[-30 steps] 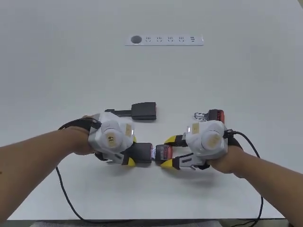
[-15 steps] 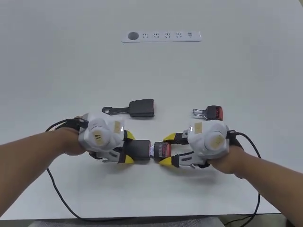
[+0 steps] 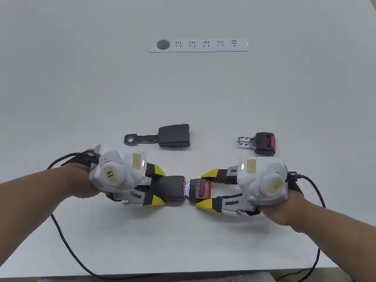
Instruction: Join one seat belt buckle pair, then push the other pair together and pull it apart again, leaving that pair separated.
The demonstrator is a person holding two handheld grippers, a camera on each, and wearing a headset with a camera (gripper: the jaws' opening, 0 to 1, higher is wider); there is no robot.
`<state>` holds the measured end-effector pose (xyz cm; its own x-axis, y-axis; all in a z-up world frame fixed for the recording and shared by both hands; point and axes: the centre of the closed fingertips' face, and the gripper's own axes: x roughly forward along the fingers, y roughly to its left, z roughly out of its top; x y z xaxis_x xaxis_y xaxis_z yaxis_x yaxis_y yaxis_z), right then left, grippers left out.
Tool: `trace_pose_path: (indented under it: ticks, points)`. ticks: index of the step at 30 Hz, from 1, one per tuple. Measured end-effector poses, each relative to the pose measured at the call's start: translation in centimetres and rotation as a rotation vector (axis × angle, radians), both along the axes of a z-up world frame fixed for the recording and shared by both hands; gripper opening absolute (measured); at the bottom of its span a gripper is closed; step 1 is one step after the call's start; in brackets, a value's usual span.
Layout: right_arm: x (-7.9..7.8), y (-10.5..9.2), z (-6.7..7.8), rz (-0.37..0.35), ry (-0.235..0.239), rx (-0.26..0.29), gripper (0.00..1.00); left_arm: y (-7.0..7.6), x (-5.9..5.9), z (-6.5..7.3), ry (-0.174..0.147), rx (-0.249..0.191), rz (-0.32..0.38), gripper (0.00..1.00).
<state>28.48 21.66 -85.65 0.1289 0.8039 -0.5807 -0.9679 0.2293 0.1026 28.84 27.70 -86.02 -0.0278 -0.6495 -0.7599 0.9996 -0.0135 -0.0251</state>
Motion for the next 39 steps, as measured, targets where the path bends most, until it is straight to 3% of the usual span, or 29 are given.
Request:
trace_pose_path:
  ticks: [4, 6, 24, 39]
  points:
    - [-0.03, 0.01, 0.03, 0.000, 0.000, 0.005, 0.33, -0.04, 0.00, 0.03, 0.005, -0.006, -0.005, 0.33]
    - [-0.10, 0.02, 0.00, 0.017, -0.024, -0.004, 0.33, -0.05, -0.07, 0.05, 0.010, -0.009, -0.005, 0.33]
    - [-0.03, 0.02, -0.04, 0.023, -0.026, 0.010, 0.33, 0.21, -0.13, 0.02, 0.020, -0.010, -0.043, 0.33]
    - [0.00, 0.04, -0.08, 0.010, -0.022, 0.027, 0.33, 0.27, -0.04, -0.08, 0.025, -0.021, -0.028, 0.33]
